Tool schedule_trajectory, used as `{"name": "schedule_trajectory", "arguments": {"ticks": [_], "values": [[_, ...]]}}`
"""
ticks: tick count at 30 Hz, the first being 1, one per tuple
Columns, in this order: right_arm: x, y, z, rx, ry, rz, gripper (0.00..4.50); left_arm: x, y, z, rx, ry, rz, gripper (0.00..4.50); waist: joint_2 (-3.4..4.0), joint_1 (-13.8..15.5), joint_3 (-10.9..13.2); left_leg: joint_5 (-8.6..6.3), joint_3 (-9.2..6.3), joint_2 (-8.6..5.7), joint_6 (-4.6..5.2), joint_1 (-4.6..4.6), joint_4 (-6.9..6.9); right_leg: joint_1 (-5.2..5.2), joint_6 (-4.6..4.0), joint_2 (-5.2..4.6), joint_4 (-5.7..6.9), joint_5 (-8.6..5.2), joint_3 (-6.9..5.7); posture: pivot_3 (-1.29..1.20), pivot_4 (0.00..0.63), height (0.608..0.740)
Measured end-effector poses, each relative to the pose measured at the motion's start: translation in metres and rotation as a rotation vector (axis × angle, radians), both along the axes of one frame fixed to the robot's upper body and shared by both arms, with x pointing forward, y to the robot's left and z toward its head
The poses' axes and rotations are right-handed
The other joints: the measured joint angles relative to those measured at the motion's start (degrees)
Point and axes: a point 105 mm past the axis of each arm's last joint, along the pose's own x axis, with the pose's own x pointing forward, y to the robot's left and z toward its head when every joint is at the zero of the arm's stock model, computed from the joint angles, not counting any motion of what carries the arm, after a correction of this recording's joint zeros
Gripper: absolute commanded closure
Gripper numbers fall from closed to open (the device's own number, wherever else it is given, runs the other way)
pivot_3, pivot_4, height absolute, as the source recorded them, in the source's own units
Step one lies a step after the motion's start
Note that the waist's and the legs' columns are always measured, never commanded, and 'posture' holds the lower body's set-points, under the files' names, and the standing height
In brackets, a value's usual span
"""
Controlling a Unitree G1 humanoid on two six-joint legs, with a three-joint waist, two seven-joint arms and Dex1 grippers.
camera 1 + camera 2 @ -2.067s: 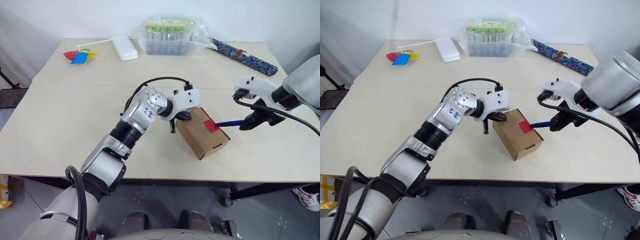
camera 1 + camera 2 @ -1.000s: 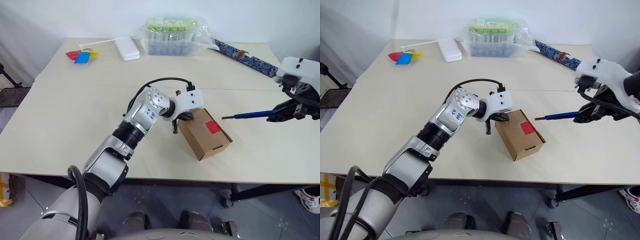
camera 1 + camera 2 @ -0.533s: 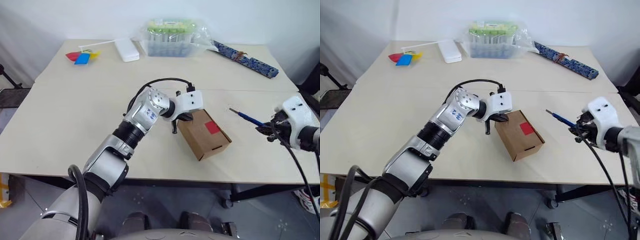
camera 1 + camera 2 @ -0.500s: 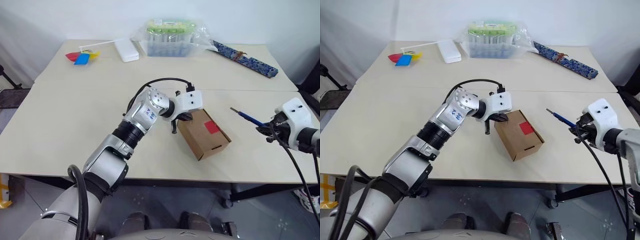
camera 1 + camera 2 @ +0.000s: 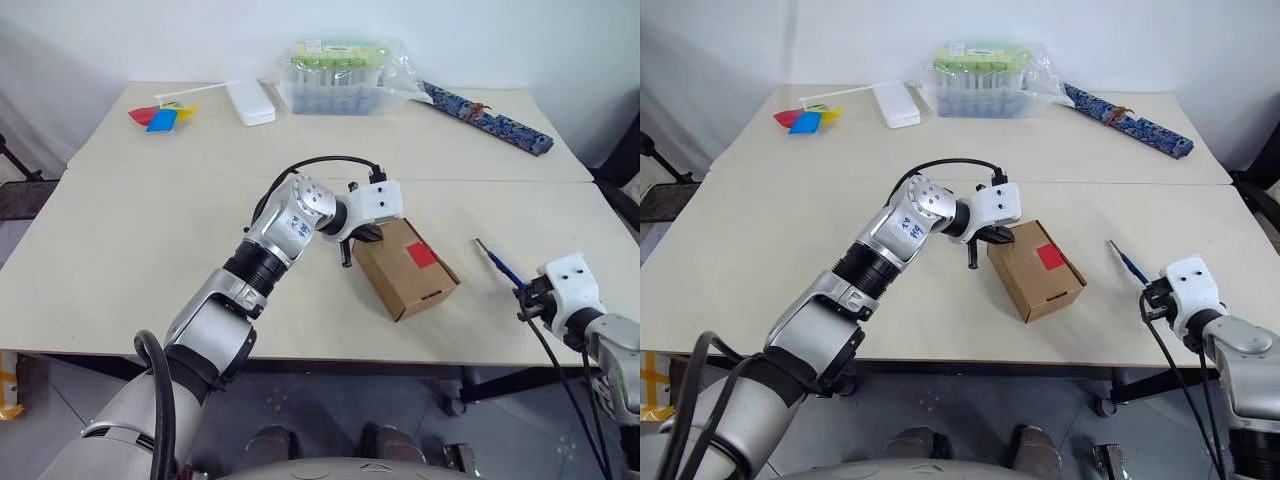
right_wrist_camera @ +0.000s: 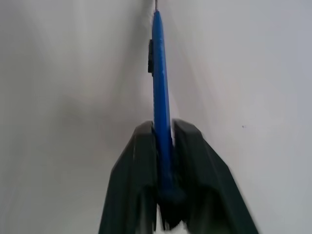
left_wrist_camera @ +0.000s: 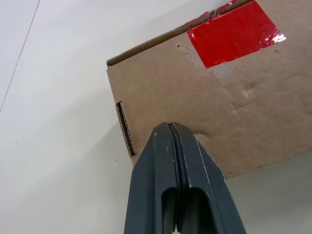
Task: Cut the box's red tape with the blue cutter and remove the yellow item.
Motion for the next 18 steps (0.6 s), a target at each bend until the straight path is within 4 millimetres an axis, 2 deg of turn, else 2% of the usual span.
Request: {"name": "schedule_trajectory", "arguments": {"ticks": [6,8,10,12,13,16,18], "values": [[-0.012,0.002,0.007,-0.049,-0.004,0.038,0.86,0.001,0.003,0.001,-0.004,0.007,0.002,4.5,0.02,-0.3,0.0,0.0,-0.01,0.0,0.01,-0.01,-0.03,-0.02,0.0,0.0,-0.02,0.0,0.0,0.0,0.15,0.74],[-0.017,0.006,0.016,-0.067,-0.005,0.076,0.1,0.001,0.004,0.001,-0.004,0.008,0.004,4.5,0.05,-0.5,0.0,-0.01,0.0,0.01,0.02,-0.03,-0.04,-0.04,0.0,0.0,-0.02,0.0,0.02,0.0,0.15,0.74],[-0.017,0.01,0.033,-0.085,-0.038,0.106,0.02,0.002,0.005,0.002,-0.005,0.009,0.006,4.5,0.06,-0.6,0.0,-0.01,0.01,0.04,0.02,-0.02,-0.03,-0.04,0.0,-0.01,-0.01,0.0,0.04,0.0,0.15,0.74],[-0.011,0.016,0.06,-0.121,-0.1,0.139,0.02,0.002,0.006,0.002,-0.01,0.014,0.007,4.5,0.07,-0.7,0.0,-0.01,0.02,0.07,0.03,-0.02,-0.03,-0.07,0.0,-0.01,0.0,0.0,0.05,0.0,0.15,0.74],[-0.008,0.021,0.074,-0.137,-0.132,0.16,0.02,0.001,0.006,0.002,-0.017,0.018,0.005,4.5,0.07,-0.7,0.0,-0.02,0.0,0.08,0.03,-0.02,-0.04,-0.08,0.0,-0.01,0.0,0.0,0.04,0.0,0.15,0.74],[0.004,0.039,0.1,-0.15,-0.189,0.226,0.02,0.0,0.008,0.004,-0.051,0.041,0.0,4.5,0.08,-0.8,0.0,-0.02,0.0,0.09,0.02,-0.1,-0.06,-0.14,0.0,-0.01,-0.06,0.0,0.03,0.0,0.15,0.74],[0.012,0.05,0.106,-0.153,-0.198,0.261,0.4,-0.001,0.007,0.005,-0.07,0.056,-0.007,4.5,0.09,-0.6,0.1,-0.02,-0.03,0.05,0.03,-0.19,-0.07,-0.19,0.0,-0.01,-0.09,0.0,-0.02,0.0,0.15,0.74]]}}
